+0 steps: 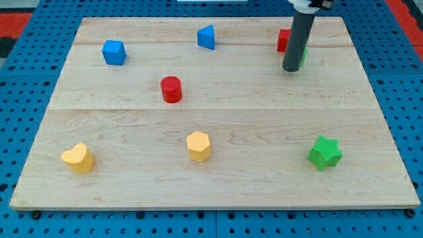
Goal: Move red star vertically below blue triangle
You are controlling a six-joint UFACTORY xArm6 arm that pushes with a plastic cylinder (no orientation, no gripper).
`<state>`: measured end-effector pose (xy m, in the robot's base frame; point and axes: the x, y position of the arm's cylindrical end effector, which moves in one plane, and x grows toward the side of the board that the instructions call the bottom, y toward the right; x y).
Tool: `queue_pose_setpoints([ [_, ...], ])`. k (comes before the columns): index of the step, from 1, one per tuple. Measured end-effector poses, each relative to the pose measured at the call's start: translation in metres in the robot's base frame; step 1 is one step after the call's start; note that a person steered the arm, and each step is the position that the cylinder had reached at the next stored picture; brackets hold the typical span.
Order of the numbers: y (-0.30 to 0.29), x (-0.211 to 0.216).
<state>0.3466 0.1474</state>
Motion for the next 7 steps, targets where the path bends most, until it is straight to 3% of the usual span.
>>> queue_pose_setpoints([
  [2, 0.000, 0.000],
  [5, -0.021, 0.052],
  [7, -0.008, 0.051],
])
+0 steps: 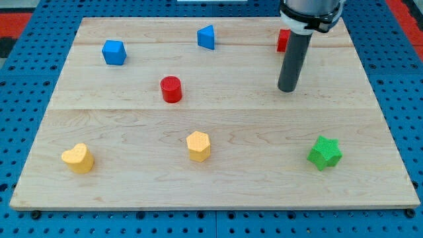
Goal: Move red star vertically below blue triangle
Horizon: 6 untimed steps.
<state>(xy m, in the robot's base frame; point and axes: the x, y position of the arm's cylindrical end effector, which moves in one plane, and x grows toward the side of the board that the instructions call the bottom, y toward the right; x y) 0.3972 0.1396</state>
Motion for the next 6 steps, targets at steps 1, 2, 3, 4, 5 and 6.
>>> queue_pose_setpoints([
  [1, 0.013, -0.011],
  [2, 0.022, -0.030],
  [3, 0.056, -0.035],
  [4, 0.074, -0.057],
  [5, 0.076, -0.090],
  [6, 0.035, -0.106],
])
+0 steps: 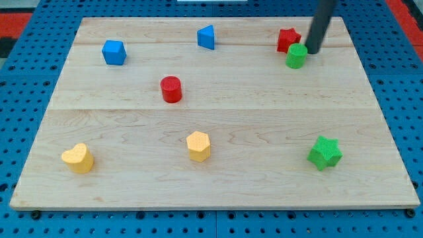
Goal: Move red star vertically below blue triangle
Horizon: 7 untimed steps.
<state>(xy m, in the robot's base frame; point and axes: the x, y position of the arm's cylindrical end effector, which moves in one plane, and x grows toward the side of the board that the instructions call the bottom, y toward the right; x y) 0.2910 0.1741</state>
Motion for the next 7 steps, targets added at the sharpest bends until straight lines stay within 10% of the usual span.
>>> queue_pose_setpoints([
  [3, -0.005, -0.049],
  [7, -0.145, 0.011],
])
